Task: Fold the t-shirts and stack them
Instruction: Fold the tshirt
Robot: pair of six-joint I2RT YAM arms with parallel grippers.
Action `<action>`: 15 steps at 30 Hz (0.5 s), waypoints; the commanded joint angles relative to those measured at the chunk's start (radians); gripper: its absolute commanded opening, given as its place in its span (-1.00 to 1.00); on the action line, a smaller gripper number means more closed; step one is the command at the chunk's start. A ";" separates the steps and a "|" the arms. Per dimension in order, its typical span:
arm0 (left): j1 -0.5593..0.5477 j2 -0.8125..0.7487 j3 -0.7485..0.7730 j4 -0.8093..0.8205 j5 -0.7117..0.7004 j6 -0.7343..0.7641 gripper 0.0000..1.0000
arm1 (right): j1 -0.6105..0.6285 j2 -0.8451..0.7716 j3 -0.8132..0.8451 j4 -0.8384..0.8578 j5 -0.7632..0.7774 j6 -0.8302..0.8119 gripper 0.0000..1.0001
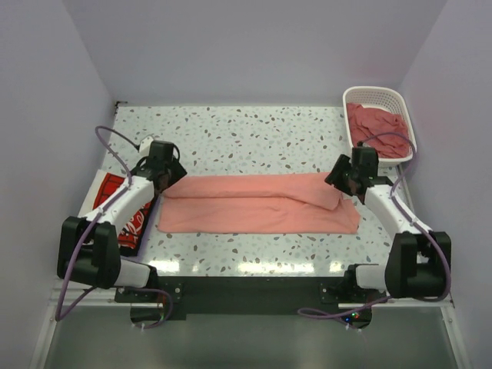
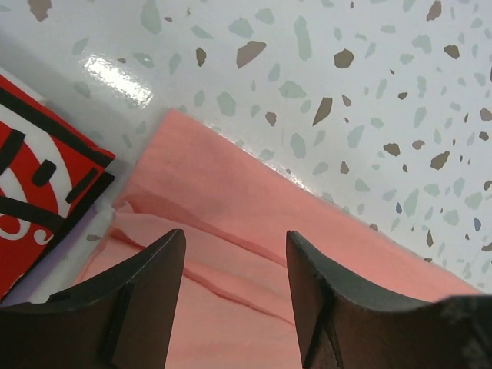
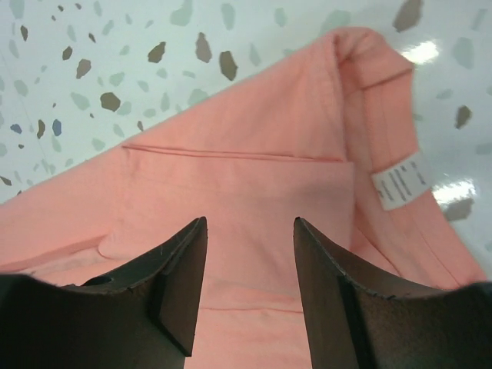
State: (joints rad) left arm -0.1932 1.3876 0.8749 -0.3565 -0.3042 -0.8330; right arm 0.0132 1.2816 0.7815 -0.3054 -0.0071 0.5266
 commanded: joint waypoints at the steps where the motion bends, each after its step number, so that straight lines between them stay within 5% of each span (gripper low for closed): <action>1: -0.025 0.014 0.049 0.014 0.030 0.026 0.19 | 0.074 0.115 0.096 0.060 -0.005 -0.042 0.05; 15: -0.069 0.007 0.030 0.016 0.037 0.041 0.18 | 0.275 0.389 0.305 0.103 0.182 -0.025 -0.03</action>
State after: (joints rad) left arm -0.2527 1.4117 0.8845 -0.3565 -0.2653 -0.8150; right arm 0.2771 1.6463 1.0397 -0.2565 0.1104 0.4908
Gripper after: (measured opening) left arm 0.590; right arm 0.489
